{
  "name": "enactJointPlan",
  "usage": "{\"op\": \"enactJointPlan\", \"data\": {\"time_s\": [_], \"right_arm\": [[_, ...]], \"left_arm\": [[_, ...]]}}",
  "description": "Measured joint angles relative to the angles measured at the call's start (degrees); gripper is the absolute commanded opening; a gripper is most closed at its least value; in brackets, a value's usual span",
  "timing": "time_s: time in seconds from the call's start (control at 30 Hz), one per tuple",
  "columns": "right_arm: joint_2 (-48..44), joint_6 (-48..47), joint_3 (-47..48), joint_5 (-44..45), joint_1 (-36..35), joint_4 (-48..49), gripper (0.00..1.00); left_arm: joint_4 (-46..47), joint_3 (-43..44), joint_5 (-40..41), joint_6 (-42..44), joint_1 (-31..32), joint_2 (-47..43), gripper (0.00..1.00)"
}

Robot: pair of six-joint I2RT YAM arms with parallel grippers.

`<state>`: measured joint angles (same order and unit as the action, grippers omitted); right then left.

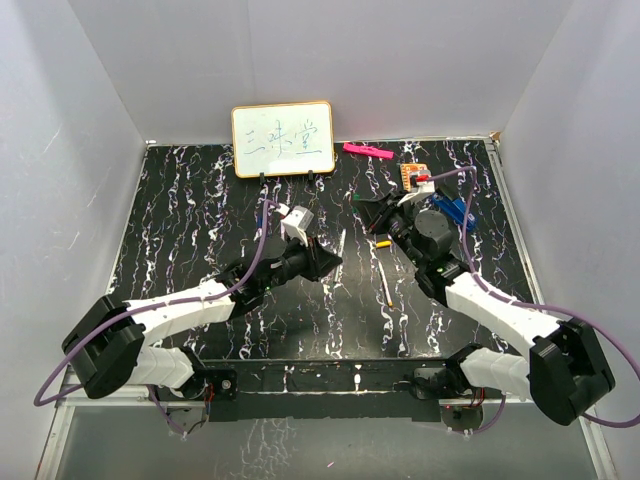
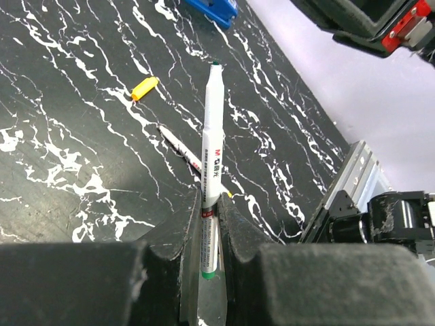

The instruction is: Insert the pens into the pen caps

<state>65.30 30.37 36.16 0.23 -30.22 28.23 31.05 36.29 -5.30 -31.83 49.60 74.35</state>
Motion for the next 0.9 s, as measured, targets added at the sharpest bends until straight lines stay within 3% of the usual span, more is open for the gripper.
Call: {"op": "enactJointPlan", "data": {"time_s": [0.9], "right_arm": [[0.04,1.25,-1.81,1.07,-3.21,4.96,0.00]], "left_arm": [[4.85,-0.02,-0.31,-3.10,-0.70,0.11,0.00]]}}
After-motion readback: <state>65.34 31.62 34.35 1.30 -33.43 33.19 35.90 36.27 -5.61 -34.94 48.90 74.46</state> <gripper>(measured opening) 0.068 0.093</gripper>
